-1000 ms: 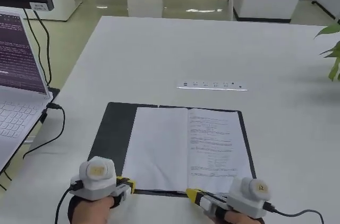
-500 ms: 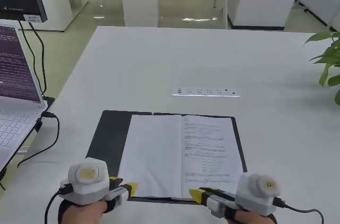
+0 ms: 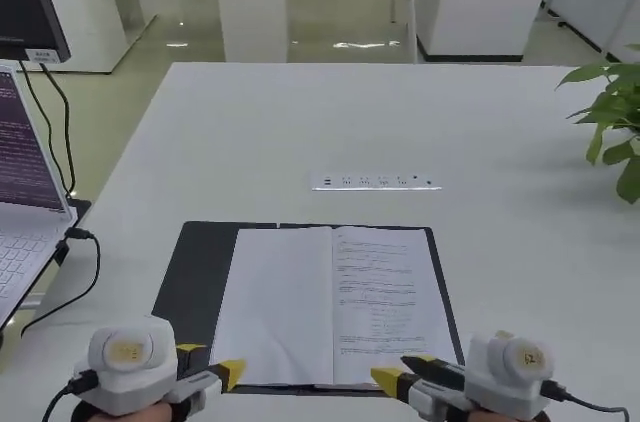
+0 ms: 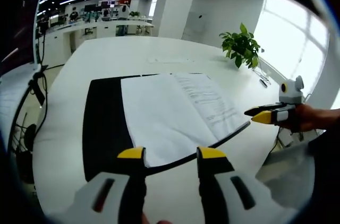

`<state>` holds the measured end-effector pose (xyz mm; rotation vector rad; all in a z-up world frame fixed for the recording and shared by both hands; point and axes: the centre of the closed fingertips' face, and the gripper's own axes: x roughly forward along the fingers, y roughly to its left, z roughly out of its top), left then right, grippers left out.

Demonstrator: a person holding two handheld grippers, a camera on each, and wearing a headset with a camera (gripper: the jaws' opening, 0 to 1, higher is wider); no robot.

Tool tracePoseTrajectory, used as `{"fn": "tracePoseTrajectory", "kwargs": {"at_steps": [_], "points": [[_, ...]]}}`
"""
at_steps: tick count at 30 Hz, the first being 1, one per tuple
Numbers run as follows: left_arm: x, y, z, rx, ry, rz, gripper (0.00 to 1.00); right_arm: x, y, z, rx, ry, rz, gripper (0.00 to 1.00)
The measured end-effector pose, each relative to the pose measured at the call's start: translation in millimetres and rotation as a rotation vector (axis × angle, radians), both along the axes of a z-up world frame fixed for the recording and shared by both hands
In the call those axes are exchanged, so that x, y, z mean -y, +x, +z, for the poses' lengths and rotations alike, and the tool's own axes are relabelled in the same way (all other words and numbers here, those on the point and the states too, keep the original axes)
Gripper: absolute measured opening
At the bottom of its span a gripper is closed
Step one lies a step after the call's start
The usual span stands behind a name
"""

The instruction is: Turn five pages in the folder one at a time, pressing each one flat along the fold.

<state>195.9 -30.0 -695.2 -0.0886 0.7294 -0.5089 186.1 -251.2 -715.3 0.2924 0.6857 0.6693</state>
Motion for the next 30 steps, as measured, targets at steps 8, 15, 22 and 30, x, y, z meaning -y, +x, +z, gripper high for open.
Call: {"fn": "tracePoseTrajectory", "kwargs": {"at_steps": [8,15,22,30], "points": [[-5.6,-0.6,23.2,0.049,0.031,-0.024,0.47,17.2,-4.9,14.3,0.038,-0.033,-0.005,0.47],[-10.2,-1.6,44.0,0.085,0.021,0.009,0.54,28.8,-8.9,28.0,0.050,-0.028,-0.035,0.53],[-8.1,-14.3,45.9,0.071,0.043,-0.037,0.62,33.9,-18.3,33.7,0.051,-0.043,-0.035,0.62],[-11.2,-22.2,50.9,0.093,0.029,-0.031,0.68,41.2,-26.8,39.8,0.053,-0.048,-0.044,0.64]]}}
